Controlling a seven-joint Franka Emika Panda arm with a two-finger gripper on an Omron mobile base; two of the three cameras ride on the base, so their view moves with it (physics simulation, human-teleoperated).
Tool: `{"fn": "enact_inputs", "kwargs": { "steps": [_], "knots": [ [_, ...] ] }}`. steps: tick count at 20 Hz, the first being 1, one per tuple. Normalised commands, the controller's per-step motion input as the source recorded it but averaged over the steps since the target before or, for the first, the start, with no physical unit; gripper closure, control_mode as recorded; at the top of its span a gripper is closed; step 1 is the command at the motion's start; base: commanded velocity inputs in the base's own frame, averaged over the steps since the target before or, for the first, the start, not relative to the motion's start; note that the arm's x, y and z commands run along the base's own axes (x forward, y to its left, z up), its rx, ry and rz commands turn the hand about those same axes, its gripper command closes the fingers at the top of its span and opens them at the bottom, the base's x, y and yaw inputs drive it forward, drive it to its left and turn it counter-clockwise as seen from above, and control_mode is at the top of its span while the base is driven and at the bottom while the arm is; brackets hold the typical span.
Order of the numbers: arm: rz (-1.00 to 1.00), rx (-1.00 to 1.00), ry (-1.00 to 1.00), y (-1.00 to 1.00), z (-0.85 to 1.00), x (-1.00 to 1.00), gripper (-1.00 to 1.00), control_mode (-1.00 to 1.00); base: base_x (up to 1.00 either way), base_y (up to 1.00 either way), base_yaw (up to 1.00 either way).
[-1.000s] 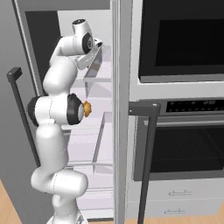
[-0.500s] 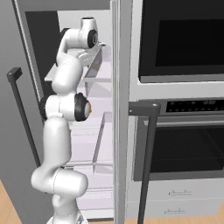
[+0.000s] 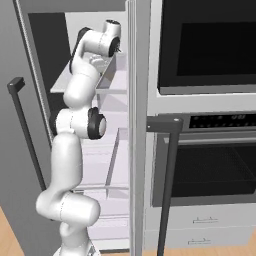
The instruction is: Place one corn and one chicken drumstick in each tupperware on the nearby counter, to pack two identical lunches.
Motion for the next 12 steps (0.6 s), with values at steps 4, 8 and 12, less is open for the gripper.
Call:
{"fn": "enact_inputs", "kwargs": {
  "steps": [4, 8, 12],
  "knots": [
    [-0.41, 0.05, -0.16, 0.75, -0.46, 0.28, 1.00, -1.00, 0.00, 0.00, 0.00],
    [-0.41, 0.00, -0.08, 0.70, -0.54, 0.20, 1.00, -1.00, 0.00, 0.00, 0.00],
    [-0.20, -0.01, -0.14, 0.23, -0.49, 0.01, 1.00, -1.00, 0.00, 0.00, 0.00]
  ]
}}
